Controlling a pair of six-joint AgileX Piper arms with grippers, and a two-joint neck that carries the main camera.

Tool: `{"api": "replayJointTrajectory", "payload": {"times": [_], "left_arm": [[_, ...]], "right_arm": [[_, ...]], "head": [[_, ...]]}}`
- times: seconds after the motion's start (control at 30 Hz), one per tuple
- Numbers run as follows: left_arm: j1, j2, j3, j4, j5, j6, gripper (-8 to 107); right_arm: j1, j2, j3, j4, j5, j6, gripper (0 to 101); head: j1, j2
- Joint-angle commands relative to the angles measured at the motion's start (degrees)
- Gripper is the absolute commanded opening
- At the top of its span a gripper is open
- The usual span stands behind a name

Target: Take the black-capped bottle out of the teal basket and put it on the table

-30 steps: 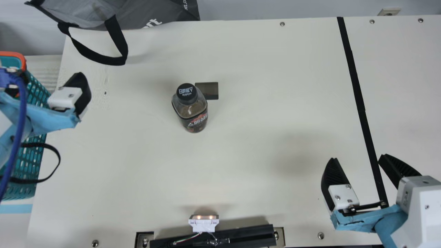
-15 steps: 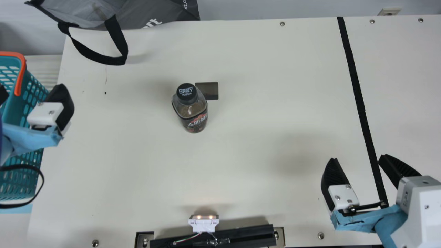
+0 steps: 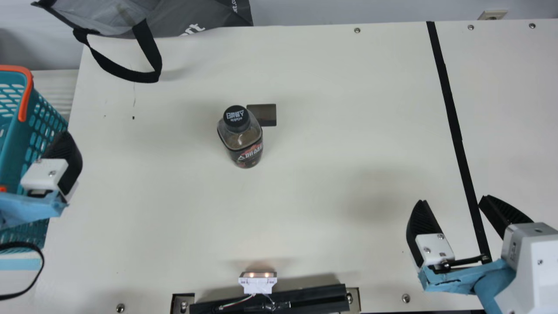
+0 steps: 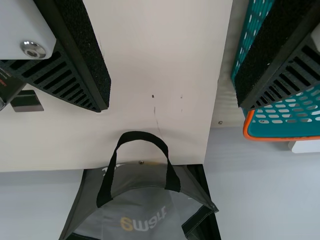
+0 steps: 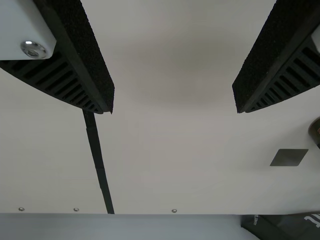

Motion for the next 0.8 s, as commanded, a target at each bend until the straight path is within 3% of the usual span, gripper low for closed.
{"api": "replayJointTrajectory", "payload": {"times": [0.0,0.77], "left_arm": [[0.10,-0.73,0.21,-0.30,0.18,0.30,107],[1.43,-9.74,4.06,-5.68,4.14,6.15,107]], "right_arm": [[0.00,0.00,0.00,0.00,0.00,0.00,91],[0.00,0.00,0.00,0.00,-0.04,0.00,91]], "head": [[-0.21,0.47],[-0.21,0.47]]}}
